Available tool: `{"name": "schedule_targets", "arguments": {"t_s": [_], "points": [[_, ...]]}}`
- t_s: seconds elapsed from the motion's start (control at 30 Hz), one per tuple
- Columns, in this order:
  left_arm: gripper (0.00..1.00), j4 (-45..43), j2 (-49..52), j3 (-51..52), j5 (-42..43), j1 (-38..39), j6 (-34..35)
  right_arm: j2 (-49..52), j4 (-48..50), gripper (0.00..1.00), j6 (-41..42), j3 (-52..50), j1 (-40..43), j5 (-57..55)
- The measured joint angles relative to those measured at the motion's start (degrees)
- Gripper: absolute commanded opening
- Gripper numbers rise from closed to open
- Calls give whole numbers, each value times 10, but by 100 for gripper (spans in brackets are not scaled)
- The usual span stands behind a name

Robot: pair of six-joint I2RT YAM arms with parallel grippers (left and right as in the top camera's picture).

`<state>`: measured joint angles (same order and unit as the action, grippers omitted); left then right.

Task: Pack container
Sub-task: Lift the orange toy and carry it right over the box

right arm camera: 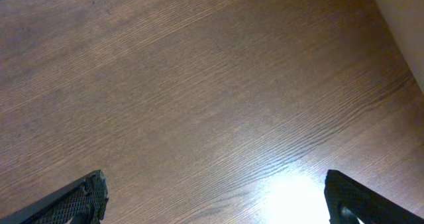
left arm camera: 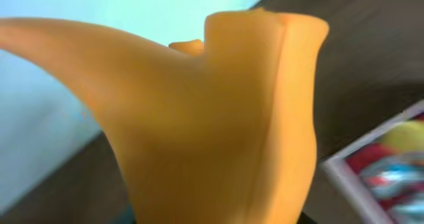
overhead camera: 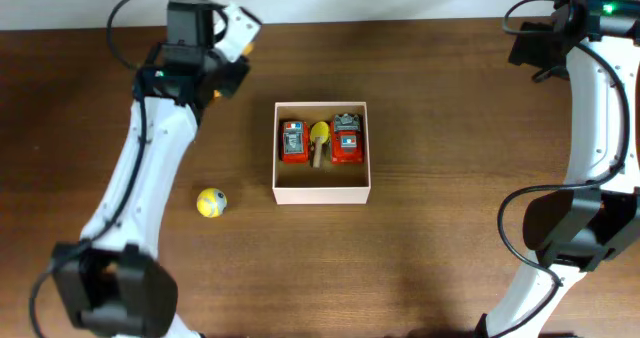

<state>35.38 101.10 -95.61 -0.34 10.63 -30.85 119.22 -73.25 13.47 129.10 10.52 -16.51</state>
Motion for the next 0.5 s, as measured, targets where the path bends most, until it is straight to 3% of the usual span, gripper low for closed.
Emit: {"name": "schedule_targets", "arguments": {"t_s": [0.33, 0.5], "points": [[44, 162, -36, -7, 57, 109, -2, 0, 0, 99, 0, 0, 0, 0], [44, 202, -36, -7, 91, 141, -2, 0, 0, 99, 0, 0, 0, 0]]}}
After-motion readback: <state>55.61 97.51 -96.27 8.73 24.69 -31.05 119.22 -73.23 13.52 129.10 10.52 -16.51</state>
